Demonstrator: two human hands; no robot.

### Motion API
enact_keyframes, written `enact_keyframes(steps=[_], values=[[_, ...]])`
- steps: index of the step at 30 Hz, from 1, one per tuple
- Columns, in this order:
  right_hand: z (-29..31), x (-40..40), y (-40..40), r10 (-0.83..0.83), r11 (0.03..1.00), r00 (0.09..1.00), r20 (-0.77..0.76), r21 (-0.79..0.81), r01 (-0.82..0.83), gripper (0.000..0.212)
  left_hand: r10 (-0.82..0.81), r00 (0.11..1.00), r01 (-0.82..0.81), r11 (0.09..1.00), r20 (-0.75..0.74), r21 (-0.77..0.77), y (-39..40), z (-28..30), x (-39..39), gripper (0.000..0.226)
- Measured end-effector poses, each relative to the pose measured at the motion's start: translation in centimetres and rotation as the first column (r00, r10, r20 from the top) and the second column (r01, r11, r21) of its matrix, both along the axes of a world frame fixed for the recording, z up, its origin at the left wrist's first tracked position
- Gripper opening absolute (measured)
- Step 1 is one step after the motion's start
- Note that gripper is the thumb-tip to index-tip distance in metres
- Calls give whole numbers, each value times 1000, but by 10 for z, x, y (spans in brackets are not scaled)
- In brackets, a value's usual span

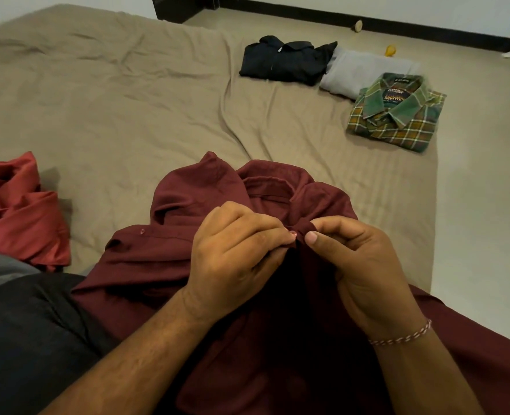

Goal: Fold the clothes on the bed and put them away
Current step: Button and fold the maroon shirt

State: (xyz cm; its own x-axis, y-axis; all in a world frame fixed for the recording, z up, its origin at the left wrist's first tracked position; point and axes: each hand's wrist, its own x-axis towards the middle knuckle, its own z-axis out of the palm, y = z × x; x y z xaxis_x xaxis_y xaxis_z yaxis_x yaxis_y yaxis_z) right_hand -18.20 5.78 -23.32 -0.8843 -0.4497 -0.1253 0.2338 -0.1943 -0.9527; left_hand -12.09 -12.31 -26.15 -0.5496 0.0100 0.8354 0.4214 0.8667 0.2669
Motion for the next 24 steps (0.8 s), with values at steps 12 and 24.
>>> enact_keyframes(steps=[12, 24], values=[[-6, 0, 2, -9, 997, 997, -77, 80, 15, 15, 20, 1000, -19, 998, 16, -67, 0, -3, 0, 4], [-10, -3, 3, 35, 978, 949, -314, 205, 32, 13, 5, 999, -3, 998, 41, -68, 2, -8, -2, 3]])
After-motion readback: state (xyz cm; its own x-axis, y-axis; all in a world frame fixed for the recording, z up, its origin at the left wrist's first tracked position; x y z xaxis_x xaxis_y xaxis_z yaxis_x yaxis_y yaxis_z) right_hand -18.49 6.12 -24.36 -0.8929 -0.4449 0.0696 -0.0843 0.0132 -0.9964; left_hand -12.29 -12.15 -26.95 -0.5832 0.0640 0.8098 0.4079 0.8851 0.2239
